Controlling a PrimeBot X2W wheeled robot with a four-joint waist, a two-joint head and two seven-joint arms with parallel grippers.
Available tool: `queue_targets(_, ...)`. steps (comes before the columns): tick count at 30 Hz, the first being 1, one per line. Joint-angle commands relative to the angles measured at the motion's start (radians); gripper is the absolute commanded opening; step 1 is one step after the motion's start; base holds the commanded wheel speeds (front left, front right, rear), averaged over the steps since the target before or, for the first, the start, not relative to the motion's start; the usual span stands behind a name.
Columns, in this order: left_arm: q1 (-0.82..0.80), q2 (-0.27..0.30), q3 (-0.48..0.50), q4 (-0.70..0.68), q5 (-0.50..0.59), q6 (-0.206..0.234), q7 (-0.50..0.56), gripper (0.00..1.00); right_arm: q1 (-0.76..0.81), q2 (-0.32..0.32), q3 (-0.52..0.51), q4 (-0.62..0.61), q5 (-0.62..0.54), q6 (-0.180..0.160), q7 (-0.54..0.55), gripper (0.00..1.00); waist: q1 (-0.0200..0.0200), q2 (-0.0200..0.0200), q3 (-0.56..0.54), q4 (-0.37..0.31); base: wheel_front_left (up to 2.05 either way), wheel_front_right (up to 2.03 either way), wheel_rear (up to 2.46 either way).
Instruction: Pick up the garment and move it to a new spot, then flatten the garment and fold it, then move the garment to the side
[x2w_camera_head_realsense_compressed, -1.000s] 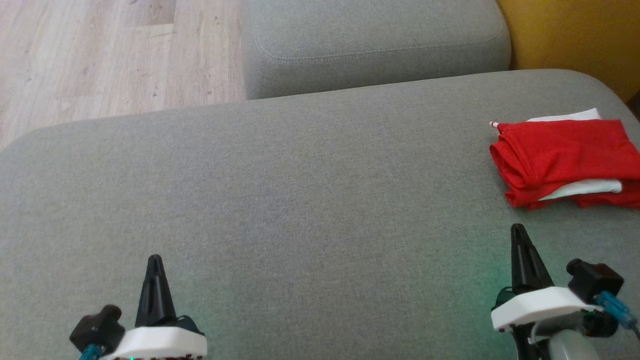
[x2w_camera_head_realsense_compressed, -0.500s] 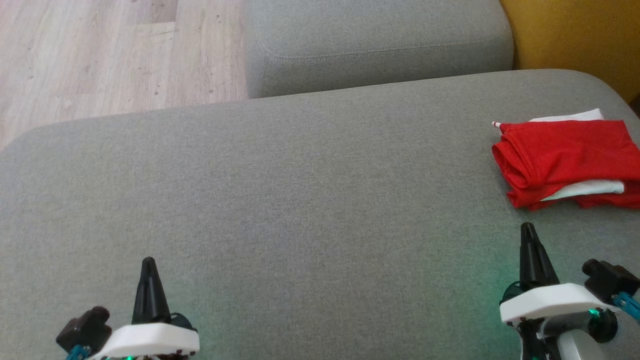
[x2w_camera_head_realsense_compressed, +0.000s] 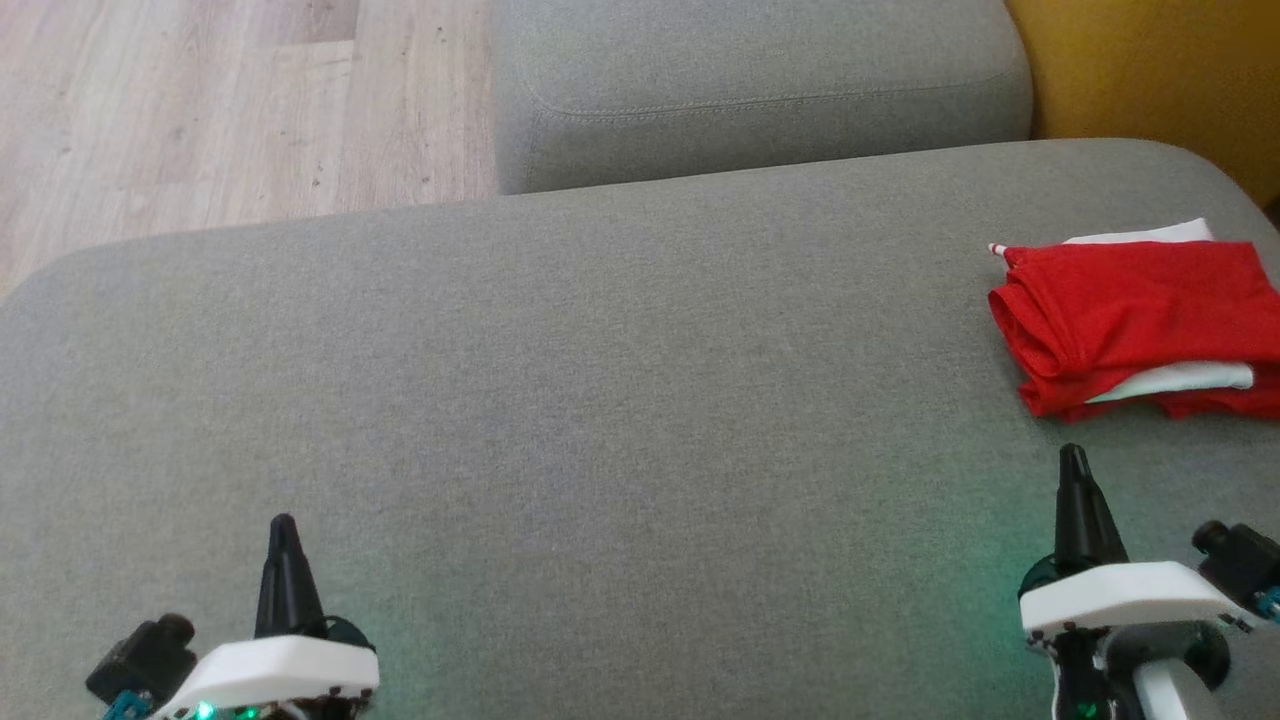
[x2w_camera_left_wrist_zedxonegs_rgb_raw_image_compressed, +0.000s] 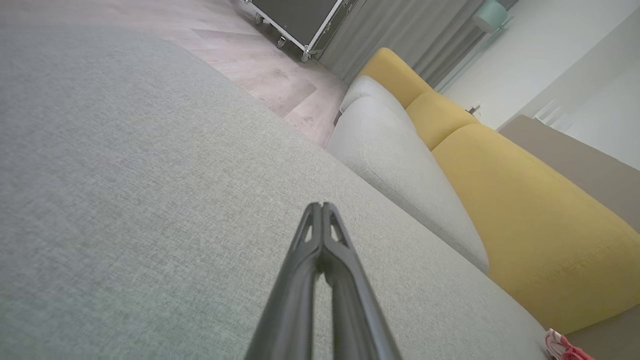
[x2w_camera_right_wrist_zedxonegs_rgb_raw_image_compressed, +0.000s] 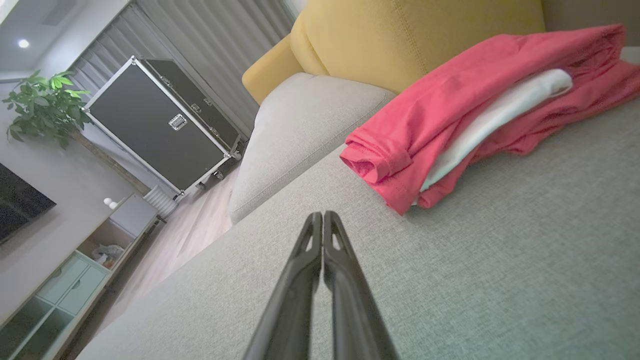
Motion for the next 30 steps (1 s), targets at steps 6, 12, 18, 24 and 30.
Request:
queue_targets(6,-0.057,0.004,0.029,-0.040,-0.075,-0.013,0.022,0.00,-0.053,-0.003,-0.004,-0.046,0.090,0.001,0.023,0.00,-0.0001,0.0000,0.001,0.002,0.00,0.00,0.00)
queue_targets(12,-0.061,0.005,0.038,-0.042,-0.133,-0.018,0.039,0.00,-0.054,-0.003,-0.009,-0.053,0.157,0.001,0.040,0.00,-0.0001,0.0000,0.002,0.004,0.00,0.00,0.00)
queue_targets(18,-0.065,0.005,0.046,-0.044,-0.192,-0.022,0.057,0.00,-0.055,-0.003,-0.015,-0.059,0.225,0.001,0.057,0.00,-0.0001,0.0000,0.003,0.007,0.00,0.00,0.00)
queue_targets(24,-0.069,0.006,0.053,-0.046,-0.240,-0.026,0.072,0.00,-0.056,-0.003,-0.019,-0.065,0.281,0.001,0.072,0.00,-0.0001,0.0000,0.004,0.008,0.00,0.00,0.00)
queue_targets(30,-0.073,0.006,0.062,-0.048,-0.299,-0.031,0.089,0.00,-0.057,-0.004,-0.025,-0.071,0.348,0.001,0.089,0.00,-0.0001,0.0000,0.005,0.010,0.00,0.00,0.00)
